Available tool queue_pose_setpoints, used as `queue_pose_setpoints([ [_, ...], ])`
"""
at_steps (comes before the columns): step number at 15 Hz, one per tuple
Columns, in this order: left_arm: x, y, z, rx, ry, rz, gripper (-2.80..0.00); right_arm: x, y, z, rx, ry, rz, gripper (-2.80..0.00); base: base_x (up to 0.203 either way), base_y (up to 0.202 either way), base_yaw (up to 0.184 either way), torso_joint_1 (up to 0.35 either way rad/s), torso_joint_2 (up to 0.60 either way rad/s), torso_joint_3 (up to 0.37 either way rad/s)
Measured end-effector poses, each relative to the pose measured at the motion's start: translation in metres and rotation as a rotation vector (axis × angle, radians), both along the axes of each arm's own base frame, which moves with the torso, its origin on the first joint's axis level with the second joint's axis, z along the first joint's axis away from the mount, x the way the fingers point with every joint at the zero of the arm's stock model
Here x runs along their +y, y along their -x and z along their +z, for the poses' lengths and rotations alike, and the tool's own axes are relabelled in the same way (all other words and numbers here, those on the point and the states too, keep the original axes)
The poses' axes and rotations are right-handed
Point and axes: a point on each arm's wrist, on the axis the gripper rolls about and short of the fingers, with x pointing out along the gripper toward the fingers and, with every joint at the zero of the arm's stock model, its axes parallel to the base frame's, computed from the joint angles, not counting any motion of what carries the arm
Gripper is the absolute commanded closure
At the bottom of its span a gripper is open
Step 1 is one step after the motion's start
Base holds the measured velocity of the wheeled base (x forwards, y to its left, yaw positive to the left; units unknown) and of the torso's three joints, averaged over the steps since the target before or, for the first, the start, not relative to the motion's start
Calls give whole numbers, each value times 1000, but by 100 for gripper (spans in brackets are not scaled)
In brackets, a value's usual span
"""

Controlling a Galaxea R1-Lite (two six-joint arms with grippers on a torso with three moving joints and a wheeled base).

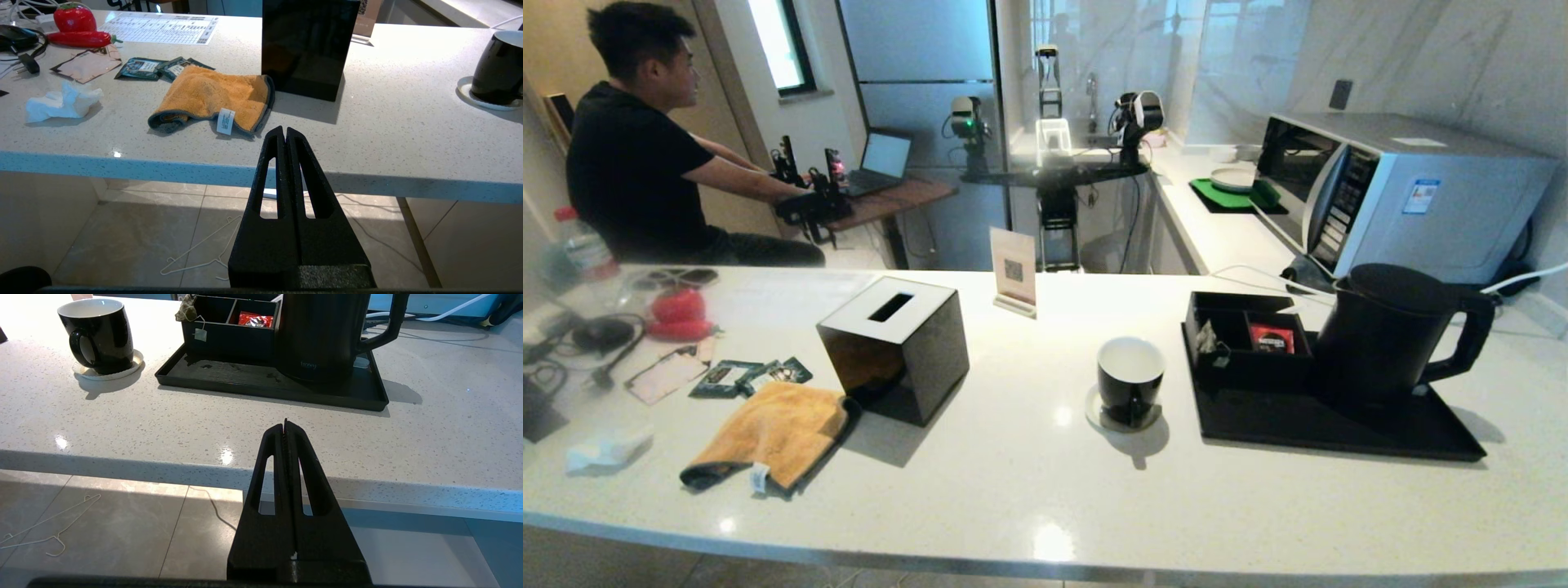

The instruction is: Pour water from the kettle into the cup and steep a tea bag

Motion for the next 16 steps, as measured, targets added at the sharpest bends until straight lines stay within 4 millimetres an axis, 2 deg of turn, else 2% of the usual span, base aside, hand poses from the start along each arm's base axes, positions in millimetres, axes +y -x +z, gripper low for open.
queue_pose_setpoints([
  [12,0,0,0,0,0,0,0,0,-2,1,16,13,-3,0,0,0,0,0,0,0],
  [16,0,0,0,0,0,0,0,-1,-10,14,62,7,-53,0,0,0,0,0,0,0],
])
